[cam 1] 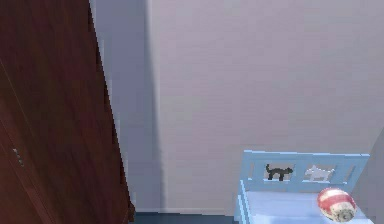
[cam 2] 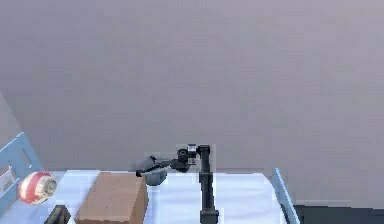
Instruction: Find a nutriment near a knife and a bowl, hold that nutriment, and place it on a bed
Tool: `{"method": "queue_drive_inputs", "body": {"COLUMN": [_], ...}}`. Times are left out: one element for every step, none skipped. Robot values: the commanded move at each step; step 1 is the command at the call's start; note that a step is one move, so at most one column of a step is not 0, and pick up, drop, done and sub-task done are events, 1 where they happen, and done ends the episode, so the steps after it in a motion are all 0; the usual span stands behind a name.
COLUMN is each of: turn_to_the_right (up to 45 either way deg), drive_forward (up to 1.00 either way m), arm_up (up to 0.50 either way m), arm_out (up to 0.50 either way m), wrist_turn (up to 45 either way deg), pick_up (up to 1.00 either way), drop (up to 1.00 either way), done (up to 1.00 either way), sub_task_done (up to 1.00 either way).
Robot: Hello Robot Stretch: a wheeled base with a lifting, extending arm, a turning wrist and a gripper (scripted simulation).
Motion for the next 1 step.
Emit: {"method": "queue_drive_inputs", "body": {"turn_to_the_right": [0.0], "drive_forward": [0.0], "arm_up": [0.1], "arm_out": [0.0], "wrist_turn": [0.0], "pick_up": [0.0], "drop": [0.0], "done": [0.0], "sub_task_done": [0.0]}}
